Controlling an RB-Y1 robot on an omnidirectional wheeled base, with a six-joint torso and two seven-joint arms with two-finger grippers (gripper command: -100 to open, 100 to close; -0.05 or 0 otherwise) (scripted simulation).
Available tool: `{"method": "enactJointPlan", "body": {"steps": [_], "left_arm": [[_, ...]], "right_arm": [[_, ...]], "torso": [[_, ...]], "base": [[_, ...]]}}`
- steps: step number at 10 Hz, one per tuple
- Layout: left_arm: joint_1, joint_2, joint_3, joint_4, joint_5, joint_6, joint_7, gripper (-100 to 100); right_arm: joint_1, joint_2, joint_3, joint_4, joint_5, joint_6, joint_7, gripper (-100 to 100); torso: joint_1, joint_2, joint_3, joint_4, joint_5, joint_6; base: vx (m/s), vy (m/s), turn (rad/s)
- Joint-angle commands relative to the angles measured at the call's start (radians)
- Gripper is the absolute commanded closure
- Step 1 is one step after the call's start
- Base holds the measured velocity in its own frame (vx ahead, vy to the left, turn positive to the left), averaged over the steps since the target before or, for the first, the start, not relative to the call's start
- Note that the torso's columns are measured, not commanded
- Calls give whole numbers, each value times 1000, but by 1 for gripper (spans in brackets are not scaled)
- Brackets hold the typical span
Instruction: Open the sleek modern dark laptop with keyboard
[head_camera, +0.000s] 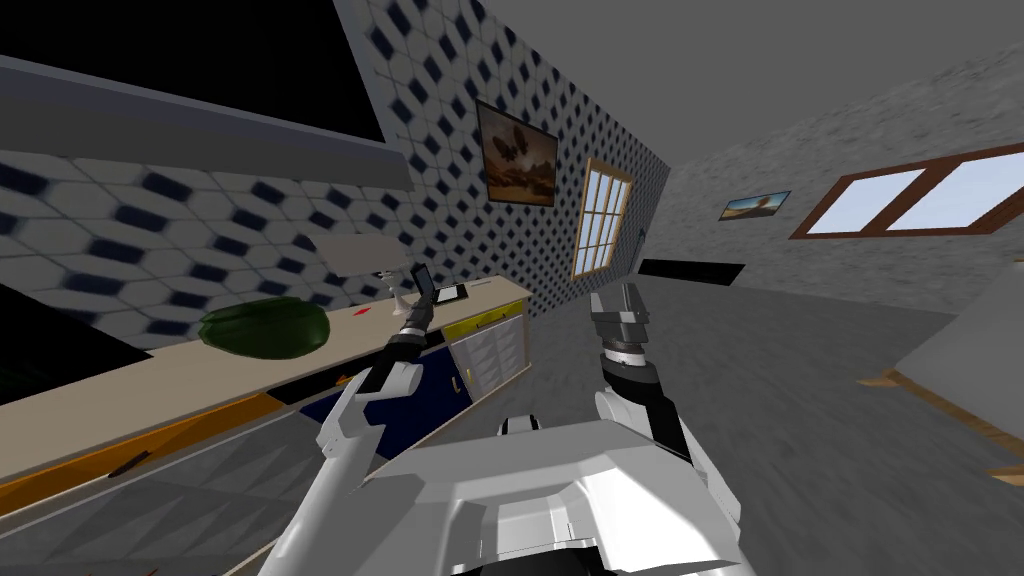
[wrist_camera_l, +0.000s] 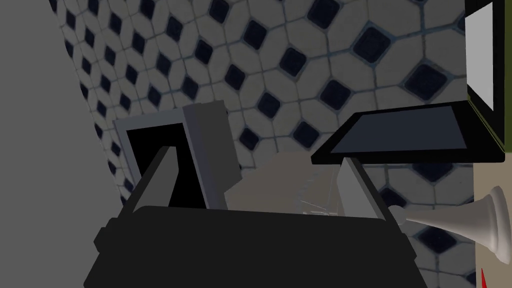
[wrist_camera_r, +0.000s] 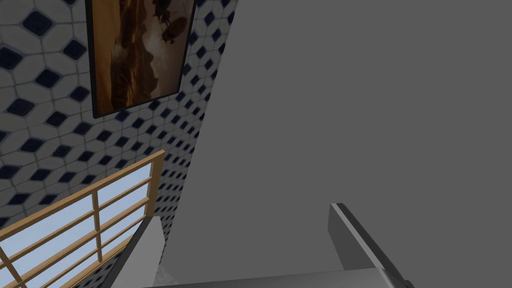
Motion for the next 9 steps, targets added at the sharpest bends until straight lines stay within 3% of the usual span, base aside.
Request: {"method": "enactJointPlan", "body": {"steps": [1, 4, 8, 9], "left_arm": [[-35, 12, 16, 12, -7, 70, -3, -100], [-93, 40, 49, 28, -16, 158, -6, -100], [-120, 55, 66, 36, -21, 239, -7, -100], [-147, 71, 84, 44, -26, 278, -9, -100]], "right_arm": [[0, 0, 0, 0, 0, 0, 0, 0], [0, 0, 0, 0, 0, 0, 0, 0], [0, 0, 0, 0, 0, 0, 0, 0], [0, 0, 0, 0, 0, 0, 0, 0]], "torso": [[0, 0, 0, 0, 0, 1], [0, 1, 0, 0, 0, 0], [0, 0, 0, 0, 0, 0], [-1, 1, 1, 0, 0, 0]], "base": [[5, -22, -53], [10, -14, -81], [14, 5, -47], [16, 16, -81]]}}
